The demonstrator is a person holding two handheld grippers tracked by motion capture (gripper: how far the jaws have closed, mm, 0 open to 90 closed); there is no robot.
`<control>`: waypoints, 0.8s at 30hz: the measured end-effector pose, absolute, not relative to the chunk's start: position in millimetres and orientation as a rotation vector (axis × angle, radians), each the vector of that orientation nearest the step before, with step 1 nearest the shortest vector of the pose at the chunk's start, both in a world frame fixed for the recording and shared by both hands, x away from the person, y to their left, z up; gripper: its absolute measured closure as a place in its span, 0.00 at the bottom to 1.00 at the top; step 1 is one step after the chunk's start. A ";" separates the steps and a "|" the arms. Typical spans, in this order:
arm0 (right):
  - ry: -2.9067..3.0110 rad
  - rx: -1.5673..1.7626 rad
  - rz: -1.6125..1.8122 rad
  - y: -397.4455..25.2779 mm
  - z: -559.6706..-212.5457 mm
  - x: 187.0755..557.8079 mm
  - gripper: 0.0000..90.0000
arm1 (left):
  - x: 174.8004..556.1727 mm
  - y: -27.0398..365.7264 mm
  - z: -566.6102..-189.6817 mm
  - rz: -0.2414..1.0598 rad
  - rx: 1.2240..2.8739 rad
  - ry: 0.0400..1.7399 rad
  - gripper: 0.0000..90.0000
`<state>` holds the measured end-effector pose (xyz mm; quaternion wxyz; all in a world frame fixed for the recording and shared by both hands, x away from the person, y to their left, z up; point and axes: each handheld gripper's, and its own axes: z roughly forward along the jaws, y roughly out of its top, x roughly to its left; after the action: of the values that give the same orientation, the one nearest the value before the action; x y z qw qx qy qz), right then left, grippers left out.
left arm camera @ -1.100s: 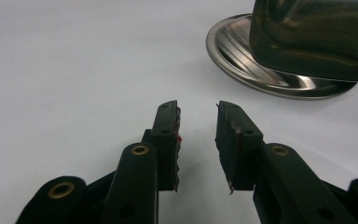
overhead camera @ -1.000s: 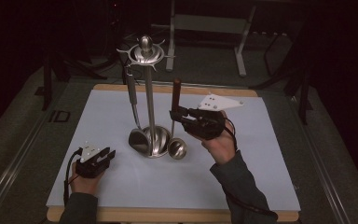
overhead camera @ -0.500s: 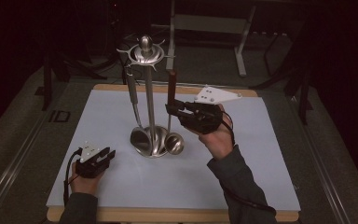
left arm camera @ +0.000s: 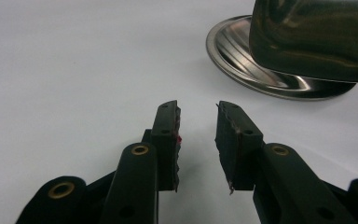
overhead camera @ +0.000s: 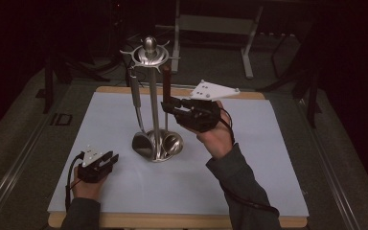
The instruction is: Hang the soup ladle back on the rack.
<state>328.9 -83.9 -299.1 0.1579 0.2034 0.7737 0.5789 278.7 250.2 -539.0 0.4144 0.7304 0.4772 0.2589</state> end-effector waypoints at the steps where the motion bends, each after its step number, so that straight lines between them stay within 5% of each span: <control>1: 2.214 0.584 1.654 -82.4 -299.0 329.1 0.82 | 278.7 250.3 -539.0 0.651 1.836 1.199 0.77; 24: 2.253 0.618 1.622 -69.9 -303.3 342.7 0.80 | 278.6 250.5 -538.9 0.650 1.837 1.198 0.77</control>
<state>342.7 -69.9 -303.3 0.1481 0.2148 0.7835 0.5640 278.6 250.5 -538.9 0.4144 0.7308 0.4766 0.2588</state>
